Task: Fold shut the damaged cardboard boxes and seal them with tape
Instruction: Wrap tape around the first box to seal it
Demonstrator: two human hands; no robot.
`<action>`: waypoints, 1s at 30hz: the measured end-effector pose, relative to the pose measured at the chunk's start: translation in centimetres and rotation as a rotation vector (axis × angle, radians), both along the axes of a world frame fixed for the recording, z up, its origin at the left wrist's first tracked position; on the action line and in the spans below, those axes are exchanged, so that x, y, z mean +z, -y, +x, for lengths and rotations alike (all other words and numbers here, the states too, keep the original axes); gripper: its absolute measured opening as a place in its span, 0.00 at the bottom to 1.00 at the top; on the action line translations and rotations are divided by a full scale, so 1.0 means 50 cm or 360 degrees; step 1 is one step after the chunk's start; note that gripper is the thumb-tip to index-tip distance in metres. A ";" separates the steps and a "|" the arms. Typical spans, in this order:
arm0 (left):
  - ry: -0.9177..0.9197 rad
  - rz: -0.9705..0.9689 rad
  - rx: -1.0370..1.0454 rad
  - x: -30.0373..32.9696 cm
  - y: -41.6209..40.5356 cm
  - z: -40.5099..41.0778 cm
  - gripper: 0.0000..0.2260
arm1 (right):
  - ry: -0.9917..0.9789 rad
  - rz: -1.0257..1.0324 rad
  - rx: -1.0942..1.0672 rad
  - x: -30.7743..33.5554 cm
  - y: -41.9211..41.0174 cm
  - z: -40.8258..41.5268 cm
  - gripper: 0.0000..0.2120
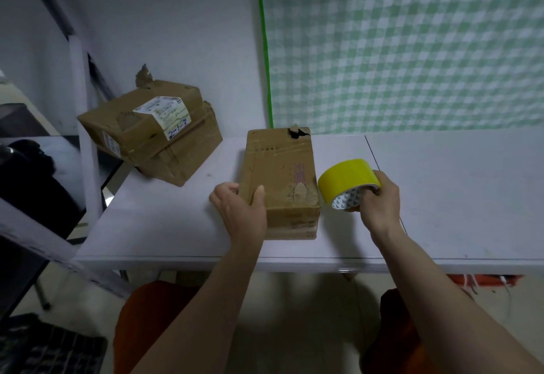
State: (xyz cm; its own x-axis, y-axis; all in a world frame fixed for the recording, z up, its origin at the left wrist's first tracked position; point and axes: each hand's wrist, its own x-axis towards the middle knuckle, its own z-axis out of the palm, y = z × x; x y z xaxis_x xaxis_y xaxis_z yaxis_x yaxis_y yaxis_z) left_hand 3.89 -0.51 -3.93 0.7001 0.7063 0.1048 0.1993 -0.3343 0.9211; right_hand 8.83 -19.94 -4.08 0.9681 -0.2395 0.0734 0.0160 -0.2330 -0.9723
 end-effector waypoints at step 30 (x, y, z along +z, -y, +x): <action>-0.0788 0.1785 -0.1058 0.033 0.059 -0.050 0.49 | -0.0040 0.0053 -0.0014 -0.002 -0.004 -0.011 0.16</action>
State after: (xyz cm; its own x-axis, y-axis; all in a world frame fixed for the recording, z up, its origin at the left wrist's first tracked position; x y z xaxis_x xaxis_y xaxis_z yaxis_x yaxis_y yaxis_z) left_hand 1.41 -3.47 -2.29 0.9974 -0.0644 0.0325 -0.0639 -0.9978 -0.0169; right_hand 8.30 -19.77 -4.20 0.9675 -0.2497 0.0407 -0.0106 -0.2008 -0.9796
